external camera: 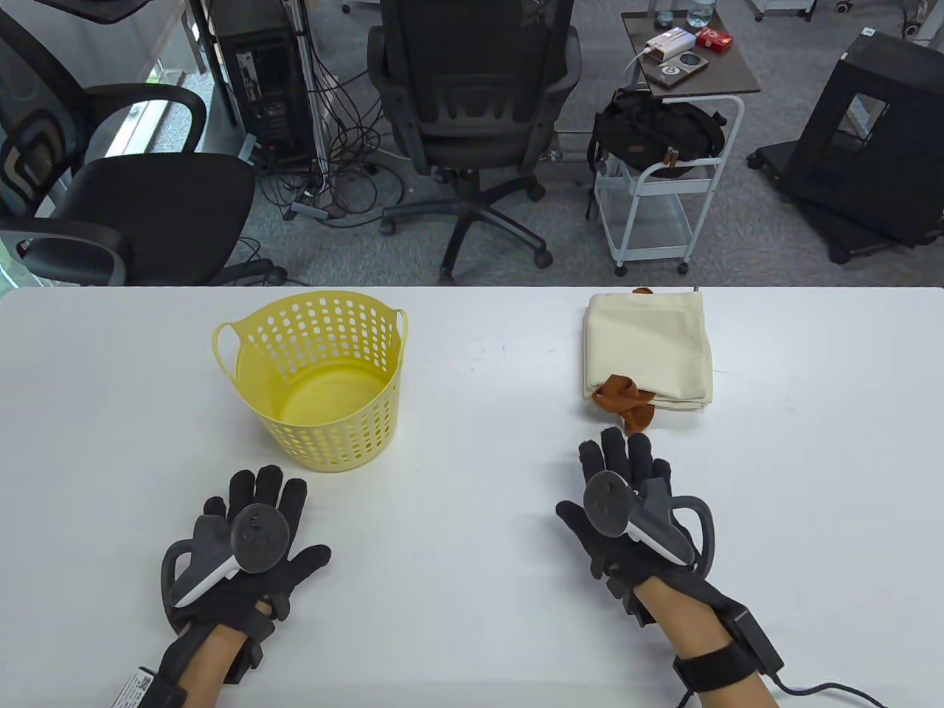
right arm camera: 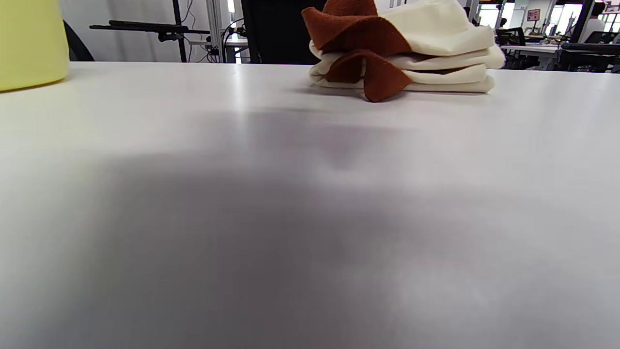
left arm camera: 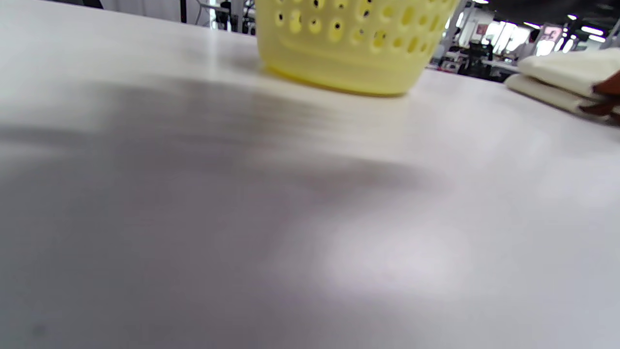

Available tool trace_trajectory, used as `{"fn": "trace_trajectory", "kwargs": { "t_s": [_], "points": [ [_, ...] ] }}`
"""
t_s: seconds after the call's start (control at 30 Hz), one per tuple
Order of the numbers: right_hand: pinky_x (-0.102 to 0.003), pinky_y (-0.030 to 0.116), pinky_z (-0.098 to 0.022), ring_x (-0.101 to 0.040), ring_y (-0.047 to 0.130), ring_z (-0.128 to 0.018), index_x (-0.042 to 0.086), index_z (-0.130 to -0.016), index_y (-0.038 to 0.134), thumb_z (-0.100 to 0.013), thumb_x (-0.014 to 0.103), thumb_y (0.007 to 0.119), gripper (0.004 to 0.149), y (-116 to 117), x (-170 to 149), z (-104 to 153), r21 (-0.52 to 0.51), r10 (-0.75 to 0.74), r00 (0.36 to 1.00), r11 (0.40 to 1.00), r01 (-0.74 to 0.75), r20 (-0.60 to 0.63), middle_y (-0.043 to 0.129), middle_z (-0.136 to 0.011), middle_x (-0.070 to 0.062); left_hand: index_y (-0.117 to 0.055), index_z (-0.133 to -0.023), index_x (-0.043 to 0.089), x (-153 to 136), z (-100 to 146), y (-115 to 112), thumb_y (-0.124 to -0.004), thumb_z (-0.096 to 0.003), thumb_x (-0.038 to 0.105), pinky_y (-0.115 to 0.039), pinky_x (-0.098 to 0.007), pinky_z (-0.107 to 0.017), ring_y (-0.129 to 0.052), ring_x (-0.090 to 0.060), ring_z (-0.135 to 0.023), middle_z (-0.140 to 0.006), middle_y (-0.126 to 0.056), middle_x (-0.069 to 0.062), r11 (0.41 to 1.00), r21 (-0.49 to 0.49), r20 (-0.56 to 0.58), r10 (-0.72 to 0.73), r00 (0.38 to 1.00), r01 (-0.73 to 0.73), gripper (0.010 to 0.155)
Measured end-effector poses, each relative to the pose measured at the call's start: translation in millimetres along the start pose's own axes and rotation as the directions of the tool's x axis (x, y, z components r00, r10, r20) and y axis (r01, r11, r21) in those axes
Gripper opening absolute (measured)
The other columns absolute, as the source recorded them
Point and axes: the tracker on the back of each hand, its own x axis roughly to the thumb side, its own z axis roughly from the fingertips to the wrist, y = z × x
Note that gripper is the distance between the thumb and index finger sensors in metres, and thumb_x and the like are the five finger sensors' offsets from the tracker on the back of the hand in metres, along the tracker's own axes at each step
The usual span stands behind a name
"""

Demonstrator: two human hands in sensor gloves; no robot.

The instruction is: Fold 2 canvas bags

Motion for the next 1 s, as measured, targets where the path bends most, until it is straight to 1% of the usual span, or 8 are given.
{"fn": "trace_trajectory", "kwargs": {
  "t_s": [0.07, 0.13, 0.23, 0.37, 0.57, 0.73, 0.83, 1.0],
  "points": [
    [-0.063, 0.019, -0.076, -0.037, 0.002, -0.104, 0.029, -0.108, 0.020, -0.044, 0.063, 0.054, 0.080, 9.0, 5.4, 2.1, 0.000, 0.031, 0.999, 1.000, -0.031, 0.021, 0.002, -0.114, -0.003, -0.021, -0.105, 0.035, 1.4, -0.6, -0.8, -0.067, -0.0346, 0.066, -0.004, -0.065, -0.074, 0.005, -0.034, -0.107, -0.112, 0.002, 0.004, 1.000, -0.003, 0.002, -0.007, 1.000, 0.007, 0.090],
    [-0.063, 0.019, -0.076, -0.037, 0.002, -0.104, 0.029, -0.108, 0.019, -0.044, 0.064, 0.053, 0.081, 12.7, 7.9, 3.1, 0.008, 0.050, 0.998, 0.999, -0.051, 0.027, 0.001, -0.114, -0.003, -0.020, -0.105, 0.036, 2.3, -0.7, -0.3, -0.067, -0.0344, 0.066, -0.004, -0.065, -0.074, 0.006, -0.034, -0.107, -0.112, 0.002, 0.004, 1.000, -0.009, 0.003, -0.005, 1.000, 0.005, 0.090],
    [-0.063, 0.019, -0.075, -0.037, 0.003, -0.104, 0.029, -0.108, 0.020, -0.044, 0.064, 0.054, 0.081, 13.4, 7.9, 4.1, 0.009, 0.034, 0.999, 0.999, -0.034, 0.024, 0.002, -0.114, -0.003, -0.020, -0.105, 0.036, 2.1, -1.1, -0.3, -0.067, -0.0346, 0.066, -0.004, -0.065, -0.074, 0.006, -0.033, -0.108, -0.112, 0.002, 0.004, 1.000, -0.006, 0.005, 0.001, 1.000, -0.001, 0.090],
    [-0.064, 0.019, -0.075, -0.037, 0.004, -0.105, 0.029, -0.108, 0.021, -0.043, 0.064, 0.055, 0.081, 7.9, 1.7, 6.6, 0.002, -0.009, 1.000, 1.000, 0.009, 0.013, 0.004, -0.115, -0.003, -0.020, -0.105, 0.035, -1.3, -2.9, -2.2, -0.067, -0.0347, 0.066, -0.004, -0.065, -0.074, 0.006, -0.034, -0.107, -0.112, 0.002, 0.004, 0.999, -0.036, 0.011, 0.020, 1.000, -0.020, 0.090],
    [-0.063, 0.018, -0.076, -0.037, 0.004, -0.105, 0.029, -0.108, 0.022, -0.043, 0.063, 0.056, 0.081, 3.2, -5.6, 6.9, 0.017, -0.030, 1.000, 0.999, 0.030, -0.007, 0.005, -0.115, -0.003, -0.020, -0.106, 0.036, -1.3, -1.2, 1.2, -0.067, -0.0346, 0.066, -0.004, -0.065, -0.074, 0.006, -0.034, -0.107, -0.112, 0.002, 0.004, 0.999, -0.025, 0.013, 0.025, 1.000, -0.024, 0.090],
    [-0.064, 0.017, -0.076, -0.037, 0.003, -0.105, 0.029, -0.108, 0.023, -0.044, 0.063, 0.057, 0.081, -4.5, -10.3, 7.3, 0.009, -0.074, 0.997, 0.997, 0.074, 0.002, 0.005, -0.115, -0.003, -0.020, -0.106, 0.035, 0.5, -0.7, 0.9, -0.067, -0.0347, 0.066, -0.004, -0.065, -0.074, 0.006, -0.034, -0.107, -0.112, 0.003, 0.004, 0.999, -0.045, 0.018, 0.010, 1.000, -0.010, 0.090],
    [-0.064, 0.017, -0.076, -0.037, 0.003, -0.105, 0.029, -0.108, 0.023, -0.044, 0.063, 0.057, 0.081, -6.3, -11.9, 4.9, 0.018, -0.093, 0.996, 0.995, 0.093, 0.003, 0.005, -0.115, -0.003, -0.020, -0.106, 0.035, 1.4, 2.2, 3.1, -0.067, -0.0347, 0.066, -0.004, -0.065, -0.074, 0.006, -0.034, -0.107, -0.112, 0.003, 0.004, 1.000, -0.026, 0.016, 0.000, 1.000, 0.001, 0.090],
    [-0.064, 0.017, -0.076, -0.037, 0.003, -0.105, 0.028, -0.108, 0.023, -0.044, 0.063, 0.057, 0.081, -6.6, -12.2, 4.1, 0.015, -0.069, 0.998, 0.998, 0.069, 0.010, 0.006, -0.115, -0.003, -0.020, -0.106, 0.035, 2.7, 0.5, 0.5, -0.067, -0.0347, 0.066, -0.004, -0.065, -0.074, 0.006, -0.034, -0.107, -0.112, 0.003, 0.003, 0.999, -0.047, 0.013, -0.010, 1.000, 0.011, 0.090]
  ]
}}
